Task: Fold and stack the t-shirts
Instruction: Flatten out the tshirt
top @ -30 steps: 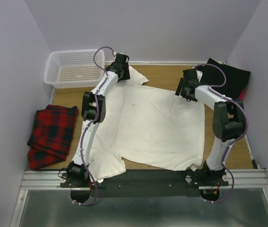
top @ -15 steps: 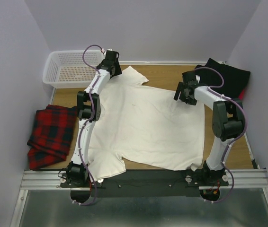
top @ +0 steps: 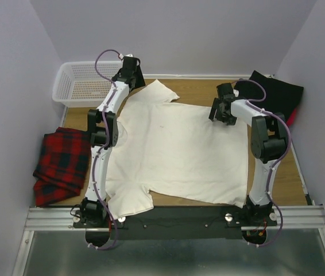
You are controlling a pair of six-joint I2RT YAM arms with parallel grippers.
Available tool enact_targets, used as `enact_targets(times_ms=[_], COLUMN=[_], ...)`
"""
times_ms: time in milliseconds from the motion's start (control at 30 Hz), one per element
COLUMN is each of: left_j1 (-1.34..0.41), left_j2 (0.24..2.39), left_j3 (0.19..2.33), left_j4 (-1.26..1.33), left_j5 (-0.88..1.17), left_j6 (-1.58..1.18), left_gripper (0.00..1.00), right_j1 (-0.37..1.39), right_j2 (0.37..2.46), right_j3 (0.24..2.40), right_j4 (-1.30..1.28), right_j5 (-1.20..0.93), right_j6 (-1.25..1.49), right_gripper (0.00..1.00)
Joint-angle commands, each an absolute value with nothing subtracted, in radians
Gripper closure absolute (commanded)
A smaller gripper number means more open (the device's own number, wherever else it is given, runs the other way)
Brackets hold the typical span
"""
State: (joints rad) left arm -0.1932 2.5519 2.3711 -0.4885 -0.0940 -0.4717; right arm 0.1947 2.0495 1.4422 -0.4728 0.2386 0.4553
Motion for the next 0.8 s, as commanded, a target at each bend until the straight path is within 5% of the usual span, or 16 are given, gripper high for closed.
enact_targets(times_ms=[0,533,767], left_j1=[-0.186,-0.222,-0.225], left_j2=[2.438,2.379,2.332], left_j3=[2.345,2.290,2.263], left_j4=[-0.500,-0.575,-0.600], left_j5=[-0.081,-0.089,-0.083], left_j6=[-0.434,-0.388,-0.361], left_gripper=[0.39,0.39,0.38], right_j1=[0.196,0.186,0.187], right_j2=[2.210,2.485,2.435], right_j3=[1.531,2.005,2.062], right_j4=[-0.545,-0.617,-0.618], right_j5=[0.256,0.313,0.304], right_j6=[0.469,0.362,0.334], right_gripper=[0.16,0.15,0.15])
